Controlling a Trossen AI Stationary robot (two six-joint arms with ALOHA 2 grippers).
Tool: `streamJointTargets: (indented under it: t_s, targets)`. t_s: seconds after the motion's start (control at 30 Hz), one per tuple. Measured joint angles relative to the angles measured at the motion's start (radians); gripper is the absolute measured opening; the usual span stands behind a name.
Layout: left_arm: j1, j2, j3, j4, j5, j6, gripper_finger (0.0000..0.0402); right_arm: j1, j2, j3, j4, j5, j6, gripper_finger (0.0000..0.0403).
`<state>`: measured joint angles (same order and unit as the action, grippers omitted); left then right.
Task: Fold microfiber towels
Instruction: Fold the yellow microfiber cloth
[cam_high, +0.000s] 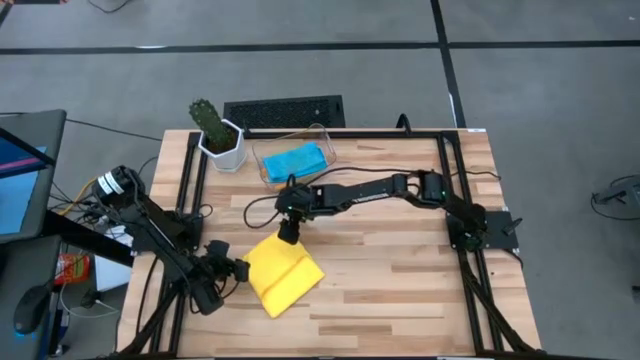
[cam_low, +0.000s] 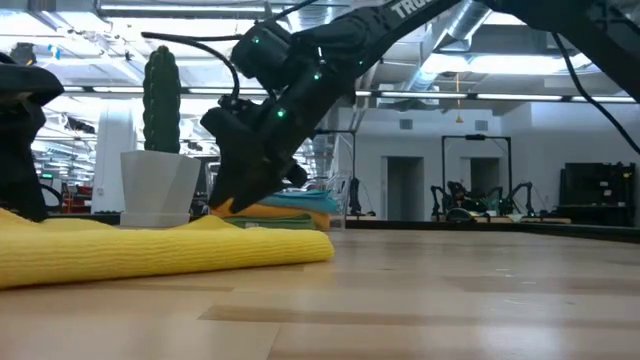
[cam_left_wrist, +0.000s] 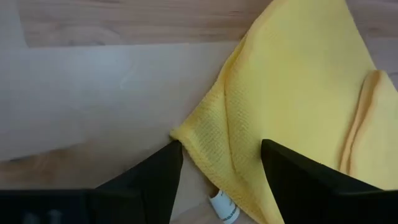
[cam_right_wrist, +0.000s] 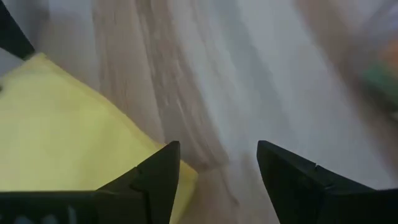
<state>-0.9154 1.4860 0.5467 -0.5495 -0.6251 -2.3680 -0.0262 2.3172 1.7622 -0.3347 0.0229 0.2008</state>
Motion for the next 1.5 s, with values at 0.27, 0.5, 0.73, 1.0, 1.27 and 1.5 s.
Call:
streamJointTargets:
  t_s: [0.27, 0.5, 0.73, 1.0, 1.27, 1.5]
  targets:
    - [0.006, 0.002, -0.005, -0.009, 0.001, 0.012, 0.0211, 0.014, 0.062, 0.003, 0.018, -0.028, 0.009, 0.0238]
    - [0.026, 0.004, -0.007, -0.019, 0.006, 0.038, 0.0160, -0.003, 0.058, 0.004, -0.011, -0.040, 0.022, 0.0203]
    - [0.027, 0.005, -0.009, -0.022, -0.022, 0.051, 0.0120, -0.060, -0.048, -0.003, -0.087, -0.154, 0.035, 0.0189]
    - [0.032, 0.007, -0.012, -0.033, -0.058, 0.051, 0.0115, -0.038, -0.074, 0.000, -0.215, -0.153, 0.062, 0.0268]
    - [0.058, 0.007, -0.011, -0.018, -0.061, 0.070, 0.0114, 0.001, -0.034, -0.001, -0.148, -0.060, 0.088, 0.0281]
    - [0.081, 0.006, -0.010, 0.002, -0.064, 0.105, 0.0114, -0.001, -0.036, -0.001, -0.154, -0.049, 0.084, 0.0281]
